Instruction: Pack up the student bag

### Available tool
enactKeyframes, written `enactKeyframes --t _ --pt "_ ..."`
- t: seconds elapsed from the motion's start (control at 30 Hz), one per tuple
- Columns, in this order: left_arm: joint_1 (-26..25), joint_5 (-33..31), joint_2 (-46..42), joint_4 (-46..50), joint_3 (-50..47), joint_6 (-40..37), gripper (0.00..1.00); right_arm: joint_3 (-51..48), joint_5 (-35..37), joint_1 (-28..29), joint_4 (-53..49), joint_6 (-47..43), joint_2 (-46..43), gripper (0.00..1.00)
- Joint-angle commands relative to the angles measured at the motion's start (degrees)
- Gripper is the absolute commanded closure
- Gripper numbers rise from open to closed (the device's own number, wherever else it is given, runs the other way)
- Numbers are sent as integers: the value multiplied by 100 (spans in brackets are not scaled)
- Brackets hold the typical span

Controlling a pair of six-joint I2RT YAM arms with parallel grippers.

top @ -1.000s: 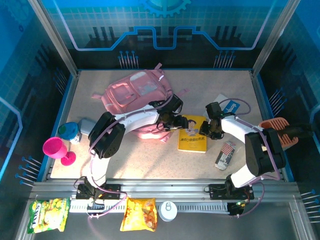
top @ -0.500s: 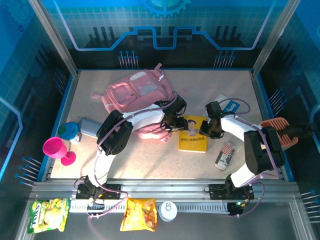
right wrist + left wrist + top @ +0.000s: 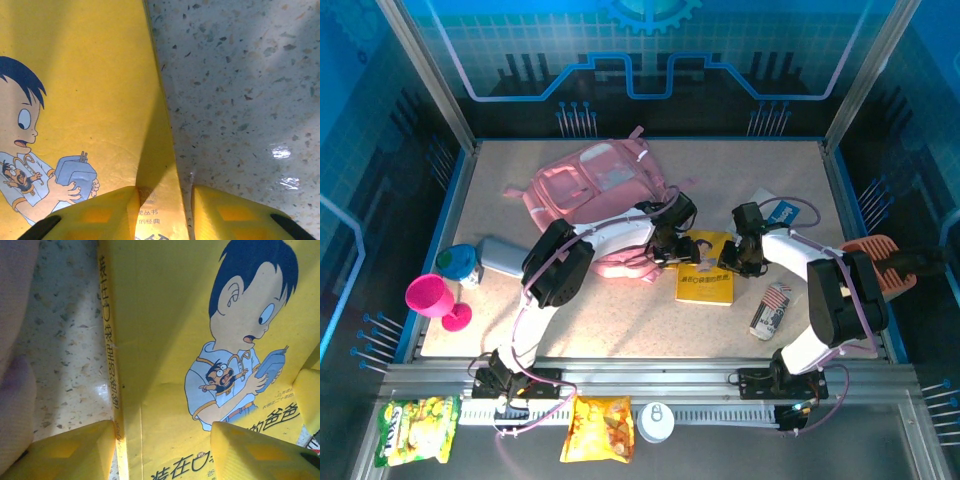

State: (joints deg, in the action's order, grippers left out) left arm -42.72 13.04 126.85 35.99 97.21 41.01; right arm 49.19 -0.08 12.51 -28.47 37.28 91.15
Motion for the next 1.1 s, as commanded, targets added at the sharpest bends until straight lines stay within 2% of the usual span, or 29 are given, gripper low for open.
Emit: enactKeyframes --t 0.0,0.2,0.33,0.47,0.67,0.9,1.07 --pt "-14 259 323 144 161 -79 47 6 -42 -81 -36 59 188 65" --pt "-13 180 424 355 286 -58 38 -1 -124 -100 -35 102 185 64" --pt "-4 227 504 410 348 -28 36 12 -147 -100 -48 116 191 64" --pt "-4 566 489 172 360 -149 37 -4 -218 -109 -42 131 192 64" --pt "8 1240 -124 -538 106 -152 46 -59 -279 -164 -9 198 136 65" --pt "4 1341 -823 -1023 -350 -103 60 -181 -333 -240 146 327 -16 69" --pt "3 1402 -904 -1270 -561 -44 64 -234 -495 -280 268 370 -36 71"
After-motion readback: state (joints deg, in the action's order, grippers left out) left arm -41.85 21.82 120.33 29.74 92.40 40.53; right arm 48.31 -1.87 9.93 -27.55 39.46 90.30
